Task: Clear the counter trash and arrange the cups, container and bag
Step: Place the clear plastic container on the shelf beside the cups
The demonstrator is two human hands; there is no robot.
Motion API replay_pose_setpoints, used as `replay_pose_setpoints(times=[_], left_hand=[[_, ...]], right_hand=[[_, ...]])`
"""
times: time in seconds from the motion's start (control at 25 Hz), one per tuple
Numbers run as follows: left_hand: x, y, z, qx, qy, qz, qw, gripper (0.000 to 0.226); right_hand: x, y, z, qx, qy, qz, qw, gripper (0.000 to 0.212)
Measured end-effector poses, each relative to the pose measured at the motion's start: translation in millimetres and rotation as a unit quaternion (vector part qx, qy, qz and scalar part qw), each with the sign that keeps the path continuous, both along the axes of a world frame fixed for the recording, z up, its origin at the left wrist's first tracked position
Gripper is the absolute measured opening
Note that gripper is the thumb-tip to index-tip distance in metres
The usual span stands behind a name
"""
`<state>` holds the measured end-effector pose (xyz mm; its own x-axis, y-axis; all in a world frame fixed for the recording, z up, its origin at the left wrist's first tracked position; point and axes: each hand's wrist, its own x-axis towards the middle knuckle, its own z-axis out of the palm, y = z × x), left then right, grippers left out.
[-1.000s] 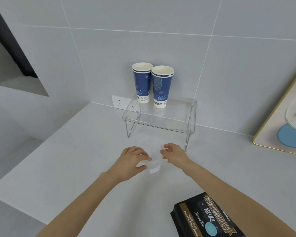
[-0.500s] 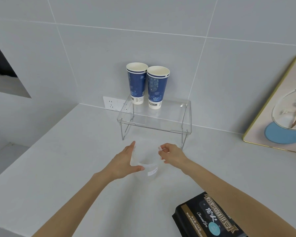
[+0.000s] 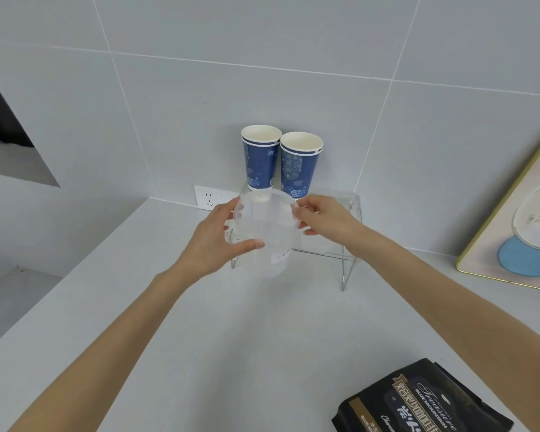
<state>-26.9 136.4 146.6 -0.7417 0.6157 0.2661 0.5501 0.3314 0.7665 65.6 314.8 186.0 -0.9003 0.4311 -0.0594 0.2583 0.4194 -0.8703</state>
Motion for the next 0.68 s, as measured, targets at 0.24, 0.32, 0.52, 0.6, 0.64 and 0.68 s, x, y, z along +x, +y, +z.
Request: replay_pose_setpoints(times=[0.24, 0.32, 0.52, 0.6, 0.64, 0.68], left_hand=[[-44.0, 20.5, 20.7, 0.014, 0.0, 0.0, 1.0, 0.08], [-58.6, 29.8, 21.0, 0.02, -0.008, 0.002, 1.0, 0.078], [-90.7, 49.2, 8.5, 0.01, -0.028, 0.007, 1.0, 0.079], [-101.1, 53.8, 1.0, 0.004, -0.038, 0.014, 0.999, 0.08], [-105.0, 55.5, -2.5, 0.002, -0.042, 0.019, 0.999, 0.08], [-108.6, 57.4, -5.6, 0.003, -0.047, 0.023, 0.999, 0.081]], right_hand=[[-47.5, 13.4, 17.3, 0.018, 0.015, -0.021, 0.999, 0.026], [-62.9, 19.5, 16.6, 0.01, 0.014, -0.033, 0.999, 0.026], [-93.6, 34.1, 4.9, 0.0, -0.002, -0.045, 0.999, 0.027], [-103.1, 37.3, -2.3, -0.012, -0.002, -0.039, 0.999, 0.028], [-106.1, 38.0, -5.9, -0.017, 0.0, -0.04, 0.999, 0.028], [-108.5, 38.8, -9.6, -0.02, 0.004, -0.043, 0.999, 0.028]])
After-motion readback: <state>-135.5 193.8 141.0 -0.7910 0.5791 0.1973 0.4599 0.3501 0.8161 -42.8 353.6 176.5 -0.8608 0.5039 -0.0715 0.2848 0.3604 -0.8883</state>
